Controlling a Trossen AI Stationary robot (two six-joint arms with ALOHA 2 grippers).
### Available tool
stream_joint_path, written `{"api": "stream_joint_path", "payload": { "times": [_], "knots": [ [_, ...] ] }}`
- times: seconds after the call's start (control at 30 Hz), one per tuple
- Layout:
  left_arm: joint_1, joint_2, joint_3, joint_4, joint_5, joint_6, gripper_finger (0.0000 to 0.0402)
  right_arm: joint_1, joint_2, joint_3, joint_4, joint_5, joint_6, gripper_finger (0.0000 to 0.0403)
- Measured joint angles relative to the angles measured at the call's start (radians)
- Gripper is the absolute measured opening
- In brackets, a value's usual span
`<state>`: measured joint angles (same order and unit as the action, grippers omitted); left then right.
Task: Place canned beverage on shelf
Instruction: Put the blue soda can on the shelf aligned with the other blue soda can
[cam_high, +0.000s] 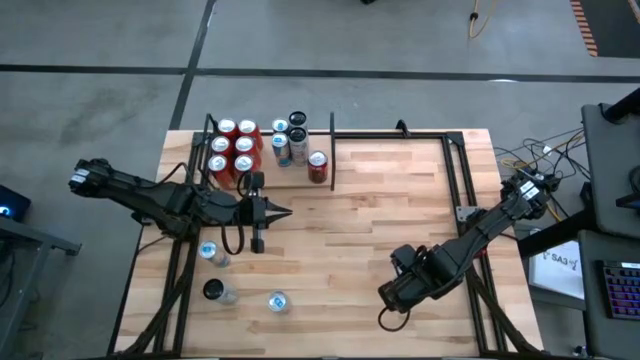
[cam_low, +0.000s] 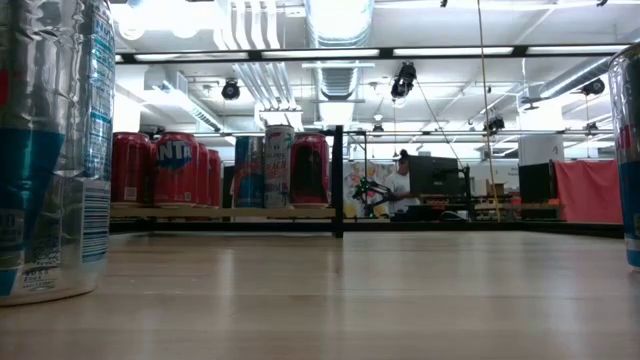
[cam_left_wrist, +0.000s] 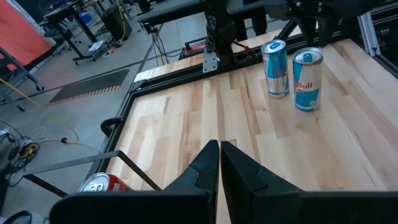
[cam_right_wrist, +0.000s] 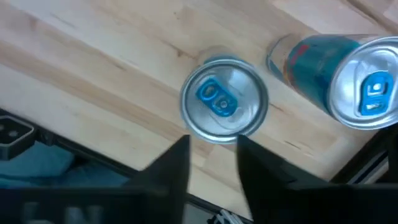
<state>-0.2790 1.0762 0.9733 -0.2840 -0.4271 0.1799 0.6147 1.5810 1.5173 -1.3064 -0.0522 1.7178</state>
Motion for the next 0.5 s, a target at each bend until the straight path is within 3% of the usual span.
{"api": "stream_joint_path", "payload": {
  "times": [0.27, 0.37, 0.5],
  "knots": [
    [0.000, 0.000, 0.000, 0.000, 0.000, 0.000, 0.0000, -0.008, 0.000, 0.000, 0.002, 0.053, 0.013, 0.0282],
    [0.000, 0.000, 0.000, 0.000, 0.000, 0.000, 0.0000, -0.014, 0.000, -0.002, 0.003, 0.054, 0.013, 0.0311],
    [0.000, 0.000, 0.000, 0.000, 0.000, 0.000, 0.0000, -0.023, 0.017, -0.005, 0.003, 0.053, 0.009, 0.0320]
  ]
}}
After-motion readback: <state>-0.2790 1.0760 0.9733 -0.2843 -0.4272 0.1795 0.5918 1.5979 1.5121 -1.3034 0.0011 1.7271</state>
